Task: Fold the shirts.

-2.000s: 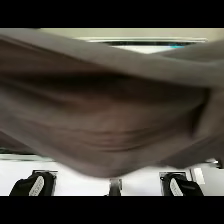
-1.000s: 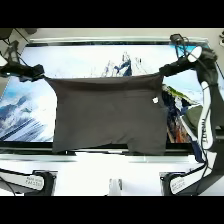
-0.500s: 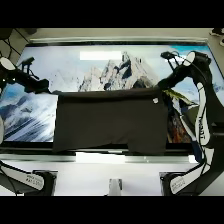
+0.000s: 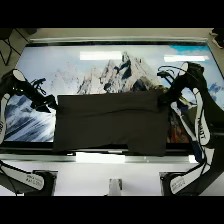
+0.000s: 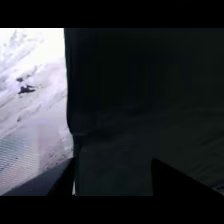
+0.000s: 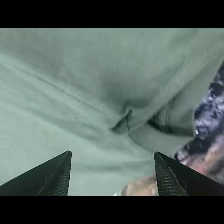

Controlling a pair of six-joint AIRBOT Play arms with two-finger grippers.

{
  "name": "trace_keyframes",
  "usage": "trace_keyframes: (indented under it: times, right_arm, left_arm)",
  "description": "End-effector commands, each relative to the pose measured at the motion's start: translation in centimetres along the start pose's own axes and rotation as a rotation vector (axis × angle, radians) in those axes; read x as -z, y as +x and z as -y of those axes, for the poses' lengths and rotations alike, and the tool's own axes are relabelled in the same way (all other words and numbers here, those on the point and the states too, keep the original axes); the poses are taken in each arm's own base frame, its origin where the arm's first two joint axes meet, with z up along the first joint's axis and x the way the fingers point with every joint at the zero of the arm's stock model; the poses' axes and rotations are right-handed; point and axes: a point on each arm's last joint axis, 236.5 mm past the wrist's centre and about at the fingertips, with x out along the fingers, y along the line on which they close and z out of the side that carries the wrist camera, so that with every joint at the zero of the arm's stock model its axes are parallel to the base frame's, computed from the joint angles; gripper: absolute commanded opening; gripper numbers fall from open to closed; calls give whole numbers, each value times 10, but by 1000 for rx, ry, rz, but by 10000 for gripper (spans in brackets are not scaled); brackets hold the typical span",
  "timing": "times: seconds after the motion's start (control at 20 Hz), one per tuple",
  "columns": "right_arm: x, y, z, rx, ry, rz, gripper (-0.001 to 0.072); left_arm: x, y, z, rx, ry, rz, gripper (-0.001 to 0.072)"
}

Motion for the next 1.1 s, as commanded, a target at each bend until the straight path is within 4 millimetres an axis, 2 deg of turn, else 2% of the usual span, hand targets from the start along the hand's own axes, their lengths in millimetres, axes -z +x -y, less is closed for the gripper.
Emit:
trace_keyframes:
  times: [0.0, 0.1, 0.15, 0.2, 0.3, 0.4, 0.45, 0.55, 0.7, 0.95, 1.05]
  right_arm:
    - [35, -19, 2, 25, -18, -103, 518]
    - [57, -42, -9, -62, 32, -105, 520]
    - [70, -51, -8, -63, 50, -105, 520]
    - [80, -58, -4, -50, 76, -82, 518]
    - [98, -60, 0, -18, 118, -24, 515]
    - [113, -56, -9, -24, 142, 13, 508]
    - [121, -54, -16, -24, 141, 14, 439]
    - [127, -53, -30, -40, 140, 37, 417]
    - [130, -59, -33, -15, 131, 69, 416]
    - [128, -62, -33, -6, 130, 82, 416]
    - [128, -62, -33, -6, 130, 81, 416]
  left_arm:
    - [20, -24, -2, 13, -46, -47, 566]
    - [34, -47, -5, 12, -95, 2, 566]
    - [44, -52, -7, 11, -107, 33, 566]
    - [59, -48, -10, 14, -124, 48, 566]
    - [101, -15, -19, 30, -195, 31, 566]
    - [146, 26, -26, 53, -258, -16, 566]
    - [163, 42, -29, 64, -295, -36, 566]
    - [182, 60, -34, 82, -342, -53, 566]
    - [194, 74, -34, 105, -349, -83, 565]
    - [177, 92, -25, 168, -381, -3, 565]
    - [182, 101, -24, 177, -396, -31, 566]
